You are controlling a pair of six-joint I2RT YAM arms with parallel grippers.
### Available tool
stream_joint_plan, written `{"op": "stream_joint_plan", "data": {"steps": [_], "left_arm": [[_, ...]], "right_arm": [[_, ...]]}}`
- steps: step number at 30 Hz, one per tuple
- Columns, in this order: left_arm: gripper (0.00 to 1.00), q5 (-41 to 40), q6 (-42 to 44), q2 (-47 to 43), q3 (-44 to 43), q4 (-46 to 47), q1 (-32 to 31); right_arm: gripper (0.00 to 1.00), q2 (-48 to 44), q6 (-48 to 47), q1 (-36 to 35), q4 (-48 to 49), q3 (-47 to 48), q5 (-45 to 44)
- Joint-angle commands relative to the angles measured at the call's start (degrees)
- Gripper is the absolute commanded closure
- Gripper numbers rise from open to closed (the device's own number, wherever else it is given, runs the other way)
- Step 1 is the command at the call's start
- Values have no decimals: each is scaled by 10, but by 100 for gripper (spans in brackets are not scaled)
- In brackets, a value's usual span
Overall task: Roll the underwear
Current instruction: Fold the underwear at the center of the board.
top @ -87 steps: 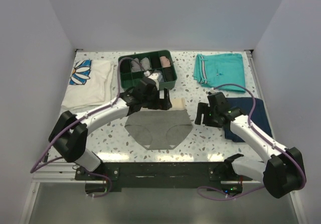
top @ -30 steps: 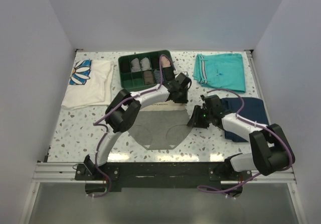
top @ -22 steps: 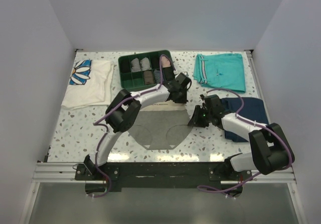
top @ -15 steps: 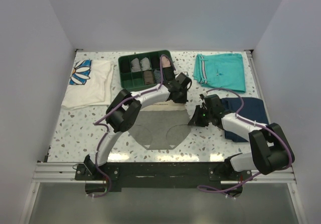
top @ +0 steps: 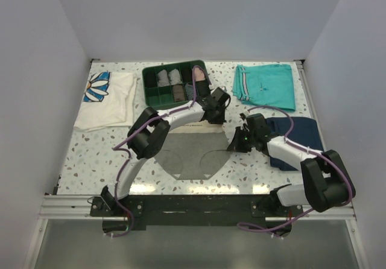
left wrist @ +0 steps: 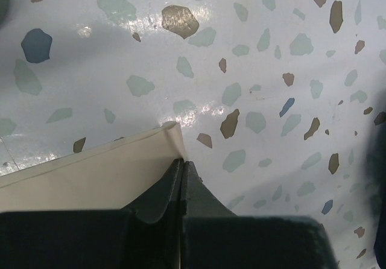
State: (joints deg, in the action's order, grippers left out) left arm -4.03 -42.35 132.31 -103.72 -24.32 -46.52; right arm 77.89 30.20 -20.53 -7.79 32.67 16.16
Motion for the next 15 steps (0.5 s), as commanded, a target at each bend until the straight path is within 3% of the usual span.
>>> {"op": "stream_joint_plan", "data": {"steps": [1,8,15], "left_arm": [[100,7,12,-24,-11,3,-1],[100,20,9,-78,19,25,-5],[100,38,5,-79,6,51,-16]], "right_arm": [[100,-43,-23,3,-38,26,6],[100,-127,-22,3,-130,30,-57],[100,-139,-37,4,-201,51,-115]]}}
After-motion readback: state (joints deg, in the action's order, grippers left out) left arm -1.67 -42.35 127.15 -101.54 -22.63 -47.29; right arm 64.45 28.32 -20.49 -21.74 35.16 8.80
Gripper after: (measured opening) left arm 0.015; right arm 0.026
